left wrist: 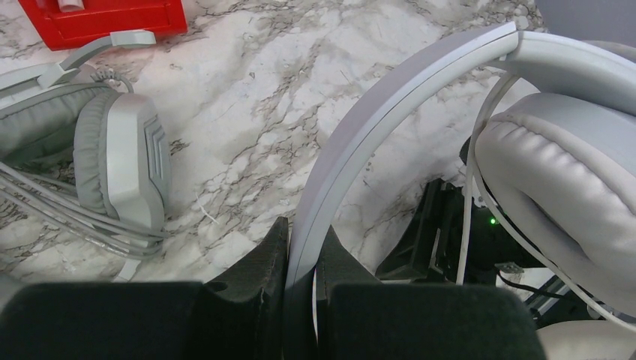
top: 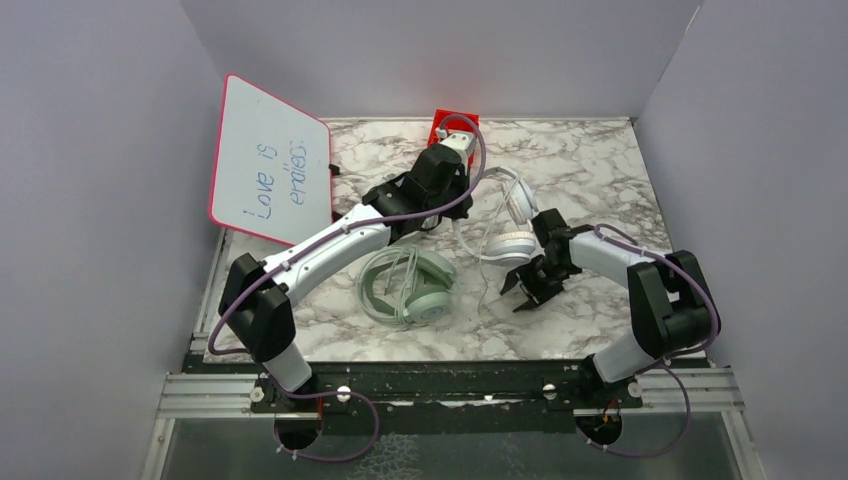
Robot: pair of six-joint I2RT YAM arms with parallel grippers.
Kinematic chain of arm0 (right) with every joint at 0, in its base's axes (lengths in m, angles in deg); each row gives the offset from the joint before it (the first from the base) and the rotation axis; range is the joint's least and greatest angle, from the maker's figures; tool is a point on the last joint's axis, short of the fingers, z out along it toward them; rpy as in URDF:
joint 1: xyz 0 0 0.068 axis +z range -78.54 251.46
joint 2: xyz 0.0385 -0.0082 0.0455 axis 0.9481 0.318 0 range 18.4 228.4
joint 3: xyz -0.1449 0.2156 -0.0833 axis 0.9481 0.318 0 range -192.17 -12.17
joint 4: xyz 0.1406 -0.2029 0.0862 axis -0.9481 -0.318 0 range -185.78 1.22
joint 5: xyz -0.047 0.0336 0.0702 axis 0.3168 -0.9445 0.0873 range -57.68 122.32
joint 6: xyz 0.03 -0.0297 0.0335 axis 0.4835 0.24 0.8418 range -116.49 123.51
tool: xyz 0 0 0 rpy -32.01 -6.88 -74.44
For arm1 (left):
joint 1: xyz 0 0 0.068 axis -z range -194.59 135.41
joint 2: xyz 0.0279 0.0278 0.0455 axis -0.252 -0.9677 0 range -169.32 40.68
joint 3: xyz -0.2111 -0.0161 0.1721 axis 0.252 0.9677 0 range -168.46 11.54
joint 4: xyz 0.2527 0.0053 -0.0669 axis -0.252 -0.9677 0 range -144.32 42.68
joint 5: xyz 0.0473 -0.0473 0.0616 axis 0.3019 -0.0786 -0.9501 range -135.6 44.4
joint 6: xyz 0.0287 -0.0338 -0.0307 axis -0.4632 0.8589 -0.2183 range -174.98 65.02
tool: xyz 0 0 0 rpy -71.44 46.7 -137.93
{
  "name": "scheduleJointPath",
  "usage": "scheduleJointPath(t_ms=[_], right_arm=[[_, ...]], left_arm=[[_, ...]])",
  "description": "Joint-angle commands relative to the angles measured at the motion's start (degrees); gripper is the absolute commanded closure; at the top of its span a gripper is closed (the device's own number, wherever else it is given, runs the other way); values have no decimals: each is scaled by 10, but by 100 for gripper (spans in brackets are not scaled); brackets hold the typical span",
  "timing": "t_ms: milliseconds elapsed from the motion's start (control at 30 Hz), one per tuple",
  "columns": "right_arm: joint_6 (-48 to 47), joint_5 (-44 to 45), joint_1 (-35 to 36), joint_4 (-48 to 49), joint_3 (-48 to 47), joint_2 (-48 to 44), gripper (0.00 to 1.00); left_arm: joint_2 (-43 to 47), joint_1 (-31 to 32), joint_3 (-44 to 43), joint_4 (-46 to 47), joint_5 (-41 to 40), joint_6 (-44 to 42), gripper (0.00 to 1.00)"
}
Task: Wrap the headphones
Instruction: Wrap the headphones cable around the headphones.
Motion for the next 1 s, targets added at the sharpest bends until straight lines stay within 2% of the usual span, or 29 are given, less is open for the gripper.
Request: scheduleJointPath(t_ms=[0, 400, 567, 633, 667, 767, 967], right_arm=[[58, 26, 8, 12, 6, 16, 49], [100, 59, 16, 12, -4, 60, 55], [104, 71, 17, 10, -17, 78, 83], [105, 67, 17, 13, -17, 80, 98], [103, 66, 17, 15, -18, 79, 100], [68, 74, 18, 32, -29, 57, 100], [-104, 54, -21, 217, -14, -87, 100]], left_arm=[[39, 0, 3, 40, 16, 12, 100], [47, 1, 14, 51, 31, 14, 100], [53, 1, 20, 53, 34, 13, 100], [54, 1, 20, 54, 36, 12, 100], [54, 1, 20, 54, 37, 12, 100], [56, 1, 20, 54, 57, 7, 100], [86, 5, 51, 87, 133, -34, 100]])
